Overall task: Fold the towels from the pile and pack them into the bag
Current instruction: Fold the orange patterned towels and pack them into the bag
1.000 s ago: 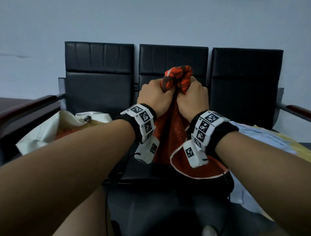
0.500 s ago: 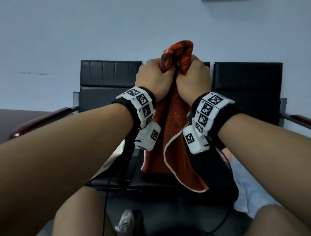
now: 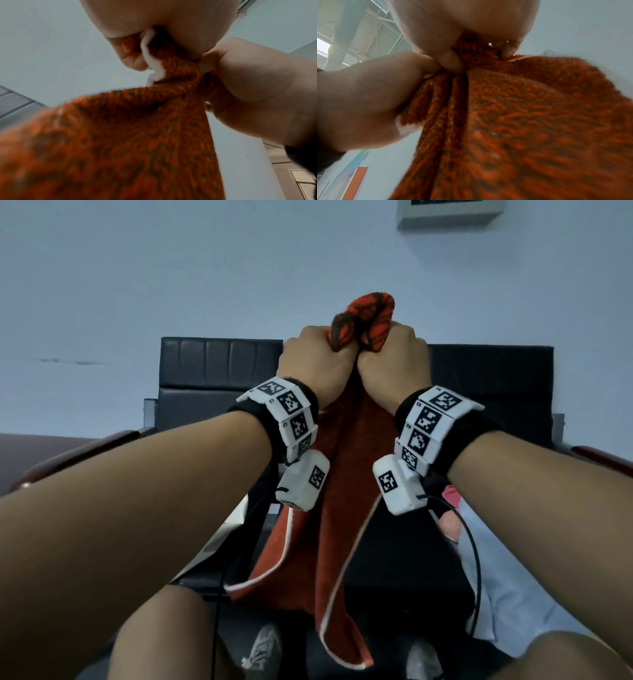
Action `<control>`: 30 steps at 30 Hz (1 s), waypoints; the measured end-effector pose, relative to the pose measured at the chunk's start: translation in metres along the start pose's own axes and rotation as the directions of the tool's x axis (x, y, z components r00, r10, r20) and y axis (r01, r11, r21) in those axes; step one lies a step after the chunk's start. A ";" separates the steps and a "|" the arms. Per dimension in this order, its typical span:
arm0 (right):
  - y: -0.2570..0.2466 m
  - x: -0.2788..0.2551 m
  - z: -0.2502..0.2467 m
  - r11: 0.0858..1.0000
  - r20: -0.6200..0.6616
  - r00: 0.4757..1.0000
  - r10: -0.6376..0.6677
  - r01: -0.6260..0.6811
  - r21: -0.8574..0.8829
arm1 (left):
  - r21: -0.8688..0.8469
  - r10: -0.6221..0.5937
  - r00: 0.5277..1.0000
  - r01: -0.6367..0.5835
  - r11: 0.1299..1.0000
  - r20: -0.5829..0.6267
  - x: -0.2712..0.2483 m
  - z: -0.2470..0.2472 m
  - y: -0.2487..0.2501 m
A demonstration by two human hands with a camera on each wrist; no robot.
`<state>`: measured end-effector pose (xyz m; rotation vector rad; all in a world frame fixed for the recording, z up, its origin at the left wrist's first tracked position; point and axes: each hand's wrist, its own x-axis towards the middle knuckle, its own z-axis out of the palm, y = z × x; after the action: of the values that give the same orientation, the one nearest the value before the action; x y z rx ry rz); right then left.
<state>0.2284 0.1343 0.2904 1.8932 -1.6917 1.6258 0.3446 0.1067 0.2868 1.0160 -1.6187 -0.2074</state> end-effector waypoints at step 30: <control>0.145 -0.012 0.097 0.945 0.289 0.944 0.157 -0.228 0.233 | -0.016 -0.130 0.991 0.130 0.991 0.023 0.009 0.080 -0.117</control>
<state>0.1770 0.0229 0.1657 2.2209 -1.9000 1.8184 0.3340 -0.0004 0.1946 1.1099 -1.5691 -0.3216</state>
